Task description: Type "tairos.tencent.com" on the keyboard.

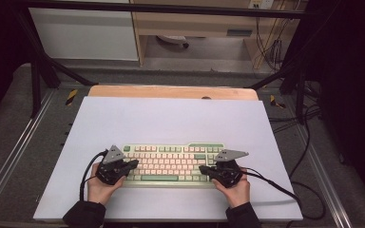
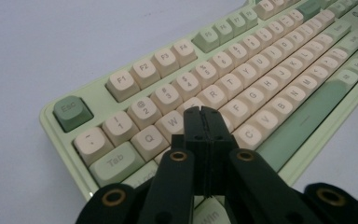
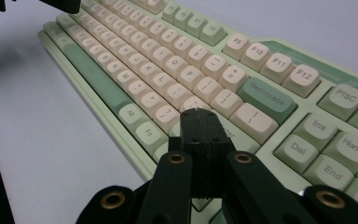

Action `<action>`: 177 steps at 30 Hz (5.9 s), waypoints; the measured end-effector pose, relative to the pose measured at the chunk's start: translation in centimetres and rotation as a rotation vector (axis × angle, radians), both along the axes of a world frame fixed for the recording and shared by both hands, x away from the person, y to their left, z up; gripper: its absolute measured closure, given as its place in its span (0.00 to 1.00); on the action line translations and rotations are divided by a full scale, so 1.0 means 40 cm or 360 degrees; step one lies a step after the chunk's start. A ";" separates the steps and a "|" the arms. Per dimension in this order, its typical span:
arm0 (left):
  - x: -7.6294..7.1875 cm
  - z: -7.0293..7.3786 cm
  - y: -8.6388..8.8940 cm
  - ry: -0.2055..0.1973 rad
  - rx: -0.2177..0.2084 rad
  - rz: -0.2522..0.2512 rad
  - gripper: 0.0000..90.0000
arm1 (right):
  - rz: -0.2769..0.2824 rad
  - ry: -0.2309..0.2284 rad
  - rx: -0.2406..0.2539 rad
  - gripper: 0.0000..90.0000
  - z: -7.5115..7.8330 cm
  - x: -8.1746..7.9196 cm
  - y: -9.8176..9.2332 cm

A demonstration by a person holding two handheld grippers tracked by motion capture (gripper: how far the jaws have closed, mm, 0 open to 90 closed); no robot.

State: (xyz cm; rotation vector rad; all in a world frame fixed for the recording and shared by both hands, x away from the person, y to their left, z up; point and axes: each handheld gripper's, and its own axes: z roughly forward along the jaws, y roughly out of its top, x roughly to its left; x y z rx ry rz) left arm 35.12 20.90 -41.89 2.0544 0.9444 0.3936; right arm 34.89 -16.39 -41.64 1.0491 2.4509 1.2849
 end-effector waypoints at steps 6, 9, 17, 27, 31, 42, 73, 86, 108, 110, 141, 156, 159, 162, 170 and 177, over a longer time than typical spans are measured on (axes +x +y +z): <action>-0.012 0.000 0.025 -0.0003 -0.0013 0.0019 1.00 | 0.0030 0.0005 -0.0004 1.00 0.000 -0.001 0.030; -0.016 -0.001 0.034 -0.0002 -0.0013 0.0024 1.00 | 0.0056 0.0008 -0.0012 1.00 -0.001 -0.002 0.048; -0.019 -0.003 0.048 0.0000 -0.0025 0.0036 1.00 | 0.0117 0.0007 -0.0011 1.00 0.004 0.001 0.100; -0.018 -0.004 0.044 0.0002 -0.0027 0.0027 1.00 | 0.0158 0.0002 -0.0003 1.00 0.009 0.010 0.168; -0.017 -0.006 0.045 0.0005 -0.0029 0.0028 1.00 | 0.0163 -0.0003 0.0014 1.00 0.008 0.018 0.192; -0.016 -0.005 0.049 0.0002 -0.0034 0.0029 1.00 | 0.0177 0.0021 0.0025 1.00 -0.010 0.036 0.241; -0.016 -0.004 0.048 0.0003 -0.0034 0.0024 1.00 | 0.0194 0.0053 -0.0023 1.00 -0.049 0.048 0.276; -0.016 -0.004 0.047 -0.0002 -0.0039 0.0024 1.00 | 0.0187 0.0021 -0.0011 1.00 -0.038 0.040 0.272; -0.018 -0.002 0.044 -0.0001 -0.0039 0.0017 1.00 | 0.0105 0.0019 -0.0046 1.00 -0.002 0.034 0.167; -0.018 -0.001 0.042 -0.0002 -0.0038 0.0014 1.00 | 0.0094 0.0016 -0.0051 1.00 -0.003 0.034 0.156; -0.013 0.002 -0.041 0.0004 -0.0014 -0.0088 1.00 | 0.0007 0.0043 -0.0024 1.00 -0.018 0.021 0.048; -0.013 -0.013 -0.072 0.0019 0.0032 -0.0127 1.00 | -0.0008 0.0042 -0.0019 1.00 -0.017 0.019 0.037; -0.012 -0.016 -0.075 0.0025 0.0035 -0.0129 1.00 | -0.0009 0.0043 -0.0020 1.00 -0.018 0.019 0.037; -0.012 -0.018 -0.082 0.0026 0.0047 -0.0137 1.00 | -0.0006 0.0048 -0.0027 1.00 -0.018 0.019 0.038; -0.012 -0.027 -0.091 0.0024 0.0065 -0.0147 1.00 | -0.0004 0.0048 -0.0029 1.00 -0.021 0.020 0.039; -0.014 -0.035 -0.098 0.0007 0.0091 -0.0146 1.00 | -0.0001 0.0044 -0.0033 1.00 -0.021 0.019 0.038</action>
